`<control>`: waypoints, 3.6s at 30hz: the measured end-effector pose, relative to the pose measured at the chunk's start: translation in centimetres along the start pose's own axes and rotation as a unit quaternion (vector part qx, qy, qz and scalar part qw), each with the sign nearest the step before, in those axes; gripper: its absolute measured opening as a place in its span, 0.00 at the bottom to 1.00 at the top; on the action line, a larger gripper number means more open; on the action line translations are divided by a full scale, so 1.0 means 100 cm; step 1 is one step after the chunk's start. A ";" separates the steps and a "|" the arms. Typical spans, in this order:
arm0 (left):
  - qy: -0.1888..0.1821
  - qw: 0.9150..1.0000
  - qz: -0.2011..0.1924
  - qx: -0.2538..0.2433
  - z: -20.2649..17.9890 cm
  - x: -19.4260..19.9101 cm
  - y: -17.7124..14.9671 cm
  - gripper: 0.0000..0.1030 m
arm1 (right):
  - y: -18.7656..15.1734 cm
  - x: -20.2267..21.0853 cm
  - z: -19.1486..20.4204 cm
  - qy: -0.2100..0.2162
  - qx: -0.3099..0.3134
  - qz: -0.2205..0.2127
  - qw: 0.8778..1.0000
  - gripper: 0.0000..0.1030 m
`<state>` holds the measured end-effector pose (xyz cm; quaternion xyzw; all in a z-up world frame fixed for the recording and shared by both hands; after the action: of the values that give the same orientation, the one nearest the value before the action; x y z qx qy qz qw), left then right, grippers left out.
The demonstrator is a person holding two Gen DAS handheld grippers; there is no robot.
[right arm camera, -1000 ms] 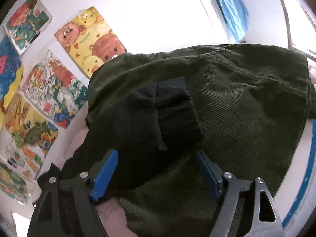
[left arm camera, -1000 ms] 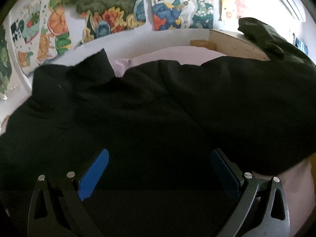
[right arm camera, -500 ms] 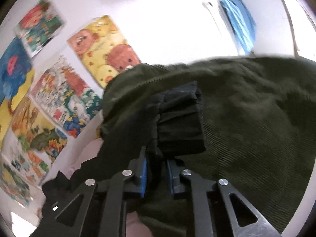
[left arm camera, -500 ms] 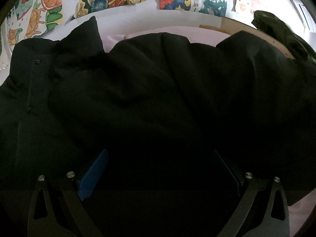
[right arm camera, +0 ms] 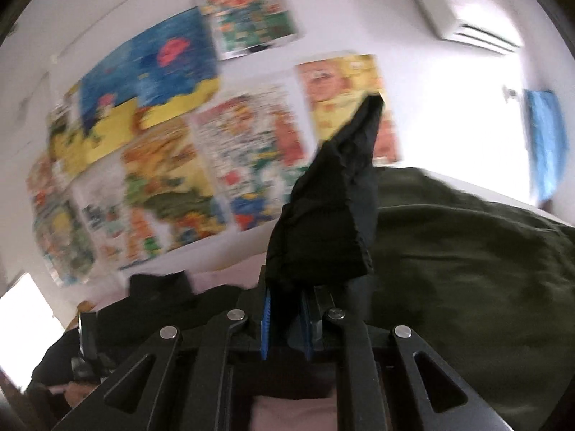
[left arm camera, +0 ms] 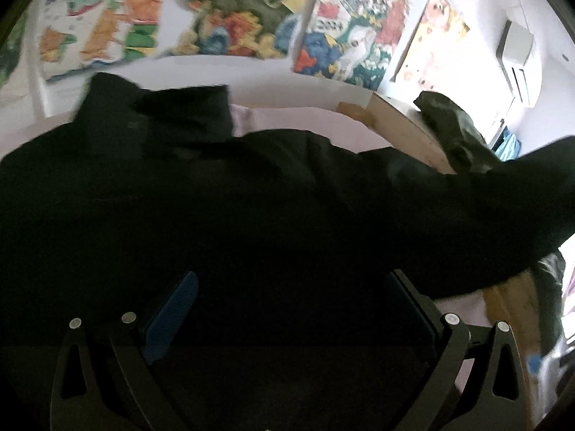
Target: Fold large clothes
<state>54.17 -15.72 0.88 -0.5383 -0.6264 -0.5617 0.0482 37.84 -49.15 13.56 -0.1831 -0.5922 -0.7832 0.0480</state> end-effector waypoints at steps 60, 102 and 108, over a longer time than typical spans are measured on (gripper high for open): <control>0.209 0.976 -0.056 0.005 0.222 0.113 -0.074 0.02 | -0.189 -0.199 0.217 -0.048 0.348 0.194 0.916 0.54; 0.227 0.825 -0.331 0.397 0.270 0.408 -0.289 0.92 | -0.240 -0.104 0.458 0.144 0.368 0.173 0.902 0.87; 0.250 0.784 -0.389 0.414 0.290 0.417 -0.300 0.92 | -0.281 -0.150 0.482 0.123 0.364 0.175 0.907 0.87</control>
<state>30.70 38.40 -1.51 -0.0183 -0.9212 -0.3339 0.1988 54.63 2.54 -6.00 -0.1558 -0.7838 -0.5090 0.3199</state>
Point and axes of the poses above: each gripper's, at about its wrist camera, not at the fingertips, and x roughly against the way its jaws point, z to its left, y to its top, the point moved 1 cm from there along -x, roughly the way its jaws point, and after that the axes turned 10 degrees about -y, right-handed, at the moved point
